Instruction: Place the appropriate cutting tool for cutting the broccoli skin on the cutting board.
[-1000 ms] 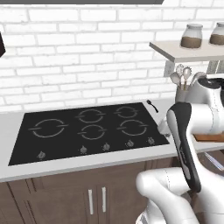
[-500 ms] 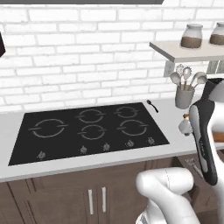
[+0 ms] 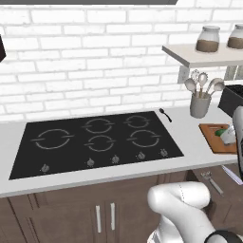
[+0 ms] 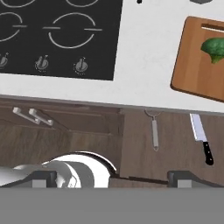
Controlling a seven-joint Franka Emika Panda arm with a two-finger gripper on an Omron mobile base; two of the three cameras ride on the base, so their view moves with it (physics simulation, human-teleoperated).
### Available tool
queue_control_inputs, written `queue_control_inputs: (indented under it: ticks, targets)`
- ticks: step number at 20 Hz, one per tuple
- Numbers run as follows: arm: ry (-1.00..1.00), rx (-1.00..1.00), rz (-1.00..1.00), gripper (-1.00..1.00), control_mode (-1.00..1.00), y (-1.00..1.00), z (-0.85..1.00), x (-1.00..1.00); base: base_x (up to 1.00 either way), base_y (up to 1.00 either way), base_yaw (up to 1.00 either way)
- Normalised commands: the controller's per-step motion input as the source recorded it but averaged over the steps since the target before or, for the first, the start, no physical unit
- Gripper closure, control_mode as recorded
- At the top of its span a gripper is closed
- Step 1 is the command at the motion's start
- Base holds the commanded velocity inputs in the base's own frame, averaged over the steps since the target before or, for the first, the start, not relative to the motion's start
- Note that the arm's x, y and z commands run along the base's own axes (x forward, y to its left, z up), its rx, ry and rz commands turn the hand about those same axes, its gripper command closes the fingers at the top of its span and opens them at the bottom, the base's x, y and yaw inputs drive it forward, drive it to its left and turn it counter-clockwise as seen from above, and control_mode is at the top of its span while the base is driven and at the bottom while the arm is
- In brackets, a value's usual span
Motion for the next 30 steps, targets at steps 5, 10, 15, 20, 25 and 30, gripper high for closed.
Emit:
queue_control_inputs:
  ticks: [5,10,15,20,25,30]
  targets:
    - [0.01,-0.03,0.02,-1.0,-1.0,-0.69,-0.17,0.0,0.0,0.0,0.0]
    - [0.06,-0.1,0.01,-1.0,-1.0,-0.62,-0.33,0.0,0.0,0.0,0.0]
    - [0.06,-0.07,0.0,-1.0,-1.0,-0.68,-0.28,0.0,0.0,0.0,0.0]
    - [0.01,0.0,0.02,-1.0,-1.0,-0.77,-0.17,0.0,0.0,0.0,0.0]
    - [-0.01,0.0,0.01,-1.0,-1.0,-0.36,-0.05,-0.02,0.0,0.0,0.0]
    - [0.0,0.0,0.0,-1.0,-1.0,0.0,-0.07,0.0,0.0,0.0,0.0]
